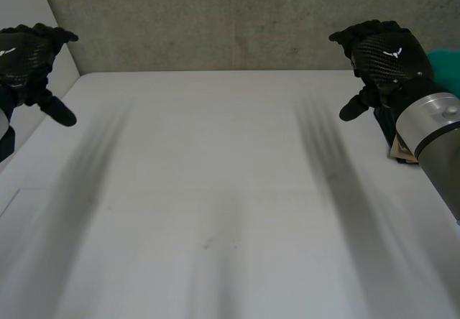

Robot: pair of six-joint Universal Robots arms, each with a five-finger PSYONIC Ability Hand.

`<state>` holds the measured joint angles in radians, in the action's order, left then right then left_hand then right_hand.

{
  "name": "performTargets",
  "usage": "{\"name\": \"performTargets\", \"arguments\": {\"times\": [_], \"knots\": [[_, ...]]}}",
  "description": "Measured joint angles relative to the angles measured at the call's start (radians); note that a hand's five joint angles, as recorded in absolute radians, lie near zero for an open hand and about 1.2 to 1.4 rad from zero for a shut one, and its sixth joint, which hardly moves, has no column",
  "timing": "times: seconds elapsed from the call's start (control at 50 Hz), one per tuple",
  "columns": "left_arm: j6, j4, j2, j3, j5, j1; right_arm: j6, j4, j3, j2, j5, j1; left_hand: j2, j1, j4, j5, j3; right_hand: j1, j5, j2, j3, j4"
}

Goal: Fold the laundry.

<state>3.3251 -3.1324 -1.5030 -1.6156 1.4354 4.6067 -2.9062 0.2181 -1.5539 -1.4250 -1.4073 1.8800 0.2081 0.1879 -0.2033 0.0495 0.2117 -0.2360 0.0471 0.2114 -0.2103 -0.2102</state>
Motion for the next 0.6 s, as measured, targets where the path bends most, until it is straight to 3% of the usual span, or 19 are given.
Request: {"name": "performTargets", "arguments": {"times": [0.22, 0.32, 0.46, 0.52, 0.6], "knots": [[0.005, -0.014, 0.035, 0.017, -0.021, -0.011, 0.006, 0.031, -0.006, 0.000, -0.025, -0.012, 0.000, 0.000, 0.000, 0.000, 0.000, 0.000, 0.000, 0.000, 0.000, 0.000], [0.032, -0.037, -0.020, 0.076, -0.012, -0.025, 0.009, 0.032, -0.009, 0.000, -0.026, -0.017, 0.000, 0.000, 0.000, 0.000, 0.000, 0.000, 0.000, 0.000, 0.000, 0.000], [0.176, -0.042, -0.272, 0.247, 0.097, 0.002, 0.012, 0.030, -0.012, 0.000, -0.024, -0.020, 0.000, 0.000, 0.000, 0.000, 0.000, 0.000, 0.000, 0.000, 0.000, 0.000], [0.329, -0.035, -0.468, 0.359, 0.186, 0.081, 0.015, 0.030, -0.012, 0.003, -0.024, -0.020, 0.000, 0.000, 0.000, 0.000, 0.000, 0.000, 0.000, 0.000, 0.000, 0.000], [0.487, -0.030, -0.664, 0.443, 0.230, 0.168, 0.017, 0.031, -0.012, 0.016, -0.024, -0.020, 0.000, 0.000, 0.000, 0.000, 0.000, 0.000, 0.000, 0.000, 0.000, 0.000]]}}
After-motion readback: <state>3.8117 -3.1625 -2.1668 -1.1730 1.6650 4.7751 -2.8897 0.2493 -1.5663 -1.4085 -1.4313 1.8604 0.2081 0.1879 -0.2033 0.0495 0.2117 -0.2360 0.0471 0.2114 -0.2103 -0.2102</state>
